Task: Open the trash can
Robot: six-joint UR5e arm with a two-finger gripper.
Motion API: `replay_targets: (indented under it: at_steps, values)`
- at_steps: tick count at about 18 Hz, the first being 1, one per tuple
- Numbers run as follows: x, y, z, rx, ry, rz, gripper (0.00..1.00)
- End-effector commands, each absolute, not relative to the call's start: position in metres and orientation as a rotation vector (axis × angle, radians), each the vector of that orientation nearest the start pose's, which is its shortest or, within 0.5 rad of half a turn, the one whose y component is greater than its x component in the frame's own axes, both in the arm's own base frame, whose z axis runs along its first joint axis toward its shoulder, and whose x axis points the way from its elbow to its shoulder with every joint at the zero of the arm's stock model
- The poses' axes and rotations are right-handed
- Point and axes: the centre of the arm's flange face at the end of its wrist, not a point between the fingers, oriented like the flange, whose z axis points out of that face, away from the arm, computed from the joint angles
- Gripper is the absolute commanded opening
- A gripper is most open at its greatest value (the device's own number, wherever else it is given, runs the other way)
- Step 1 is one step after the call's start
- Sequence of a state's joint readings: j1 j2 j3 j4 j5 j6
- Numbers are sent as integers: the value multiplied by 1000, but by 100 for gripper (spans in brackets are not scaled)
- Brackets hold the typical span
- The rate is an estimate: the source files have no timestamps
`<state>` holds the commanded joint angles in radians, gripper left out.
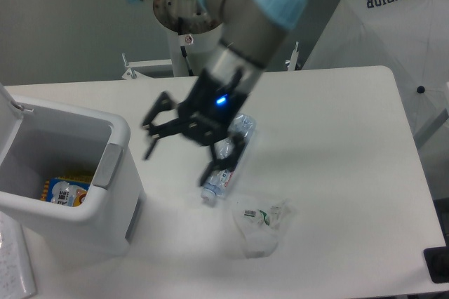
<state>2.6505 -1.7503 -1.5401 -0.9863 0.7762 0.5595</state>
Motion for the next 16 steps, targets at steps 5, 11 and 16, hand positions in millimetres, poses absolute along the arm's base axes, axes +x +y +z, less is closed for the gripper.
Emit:
replay_targets:
  at_steps: [5, 11, 16]
  values:
    - [-445, 455, 464, -2281, -251, -243, 100]
    - [-471, 443, 439, -2373, -281, -165, 100]
    - [-479, 441, 425, -2513, -260, -37, 100]
